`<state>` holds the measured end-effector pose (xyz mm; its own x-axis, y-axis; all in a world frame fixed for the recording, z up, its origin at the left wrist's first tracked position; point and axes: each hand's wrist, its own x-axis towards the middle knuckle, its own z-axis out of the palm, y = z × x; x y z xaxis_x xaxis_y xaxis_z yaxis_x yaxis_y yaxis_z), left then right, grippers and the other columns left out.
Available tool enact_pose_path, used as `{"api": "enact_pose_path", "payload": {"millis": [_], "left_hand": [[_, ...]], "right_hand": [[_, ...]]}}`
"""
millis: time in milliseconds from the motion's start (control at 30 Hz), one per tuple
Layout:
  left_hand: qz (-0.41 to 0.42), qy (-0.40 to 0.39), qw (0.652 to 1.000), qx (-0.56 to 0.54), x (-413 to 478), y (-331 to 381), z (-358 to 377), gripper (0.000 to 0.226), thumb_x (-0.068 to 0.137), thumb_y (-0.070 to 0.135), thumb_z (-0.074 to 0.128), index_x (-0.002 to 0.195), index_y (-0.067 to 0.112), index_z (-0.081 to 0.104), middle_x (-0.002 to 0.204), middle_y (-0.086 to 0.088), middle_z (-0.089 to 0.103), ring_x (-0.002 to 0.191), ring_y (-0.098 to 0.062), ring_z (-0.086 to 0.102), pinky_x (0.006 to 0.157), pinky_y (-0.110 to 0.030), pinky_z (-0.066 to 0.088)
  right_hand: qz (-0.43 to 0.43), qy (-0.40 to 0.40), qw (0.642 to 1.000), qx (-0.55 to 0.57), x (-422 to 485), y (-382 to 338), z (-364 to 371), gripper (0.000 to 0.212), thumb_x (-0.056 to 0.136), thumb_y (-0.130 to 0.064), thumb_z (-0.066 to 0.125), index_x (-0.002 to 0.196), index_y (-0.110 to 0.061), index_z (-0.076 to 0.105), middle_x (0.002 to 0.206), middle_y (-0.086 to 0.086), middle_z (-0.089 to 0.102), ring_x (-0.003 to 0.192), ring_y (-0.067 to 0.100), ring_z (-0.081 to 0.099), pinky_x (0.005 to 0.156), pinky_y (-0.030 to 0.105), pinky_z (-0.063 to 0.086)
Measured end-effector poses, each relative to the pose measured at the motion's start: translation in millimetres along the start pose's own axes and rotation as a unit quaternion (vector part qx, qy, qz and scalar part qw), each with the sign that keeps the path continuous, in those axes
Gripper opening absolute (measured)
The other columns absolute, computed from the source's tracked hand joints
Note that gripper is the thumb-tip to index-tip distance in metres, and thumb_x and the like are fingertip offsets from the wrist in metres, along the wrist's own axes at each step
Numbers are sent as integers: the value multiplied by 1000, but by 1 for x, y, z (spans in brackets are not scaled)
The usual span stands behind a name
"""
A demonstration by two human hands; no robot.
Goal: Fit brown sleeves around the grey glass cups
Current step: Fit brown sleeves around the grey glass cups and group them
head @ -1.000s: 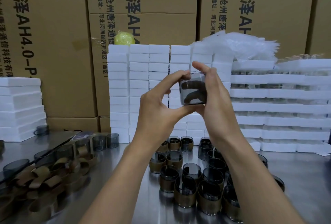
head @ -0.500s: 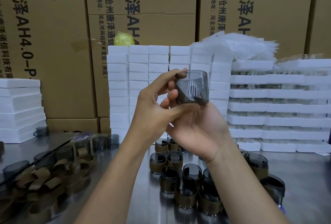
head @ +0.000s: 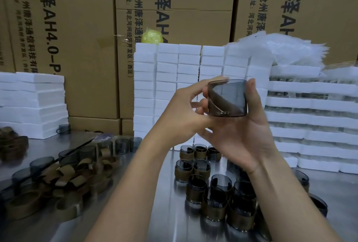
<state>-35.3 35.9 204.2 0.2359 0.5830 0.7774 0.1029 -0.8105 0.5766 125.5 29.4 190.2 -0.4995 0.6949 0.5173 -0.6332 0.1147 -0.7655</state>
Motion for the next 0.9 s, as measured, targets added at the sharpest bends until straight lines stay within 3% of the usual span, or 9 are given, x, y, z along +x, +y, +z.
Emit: {"api": "enact_pose_path", "payload": {"millis": [100,200,267,333,400,533,600,700,900], "left_hand": [[-37,-23,999,17,-7,-14,-18,78,87,22,89,153,44,56,146,15,67,138,1,58,110,-33,54],[-147,13,988,53,-31,-51,-41,68,94,37,85,151,53,53,150,14,63,144,-1,53,117,-39,48],[-230,41,961,147,-56,-85,-59,53,101,30,77,149,43,58,147,7,64,141,-10,56,118,-38,47],[-297,58,893,334,-83,-112,-81,43,105,24,67,147,36,61,146,1,64,136,-20,59,114,-42,49],[-338,58,782,521,-109,-130,-101,43,104,26,60,147,33,60,146,-2,64,134,-27,59,110,-46,50],[-456,-81,645,608,-142,-144,-111,51,111,43,48,159,25,47,173,-18,31,159,-43,28,130,-58,22],[-448,-137,631,618,-148,-146,-109,51,113,30,46,163,20,43,178,-19,18,164,-44,16,132,-56,21],[-366,-111,660,647,-146,-143,-107,51,106,12,52,157,17,49,160,-10,45,152,-33,38,118,-46,43],[-361,-52,658,658,-147,-147,-107,34,109,37,59,140,24,59,143,-7,61,133,-33,57,111,-48,43]], "right_hand": [[-26,38,989,-141,-3,-2,1,68,71,-65,92,119,-16,83,112,5,76,111,21,73,100,39,60],[-33,121,948,-291,-7,13,5,66,69,-62,94,119,-21,81,116,5,81,116,24,77,102,39,61],[-26,186,908,-374,-22,32,2,70,62,-61,97,118,-25,75,106,-5,83,99,15,81,81,23,62],[7,205,873,-443,-49,53,-3,70,58,-68,98,112,-33,70,98,-11,82,87,7,79,71,17,58],[44,194,856,-477,-78,72,-12,74,51,-79,94,104,-34,69,93,-7,81,83,11,78,75,31,60],[121,190,830,-510,-118,97,-24,85,36,-93,86,101,-43,64,89,-14,80,78,3,76,78,33,60],[157,191,814,-526,-125,100,-27,84,35,-94,84,103,-48,62,91,-21,78,80,-5,73,80,28,55],[197,166,791,-555,-129,100,-28,90,31,-102,75,105,-54,55,94,-29,75,84,-11,70,79,17,52],[191,143,761,-603,-133,105,-32,82,48,-97,73,113,-55,48,103,-35,67,93,-15,62,80,16,50]]}}
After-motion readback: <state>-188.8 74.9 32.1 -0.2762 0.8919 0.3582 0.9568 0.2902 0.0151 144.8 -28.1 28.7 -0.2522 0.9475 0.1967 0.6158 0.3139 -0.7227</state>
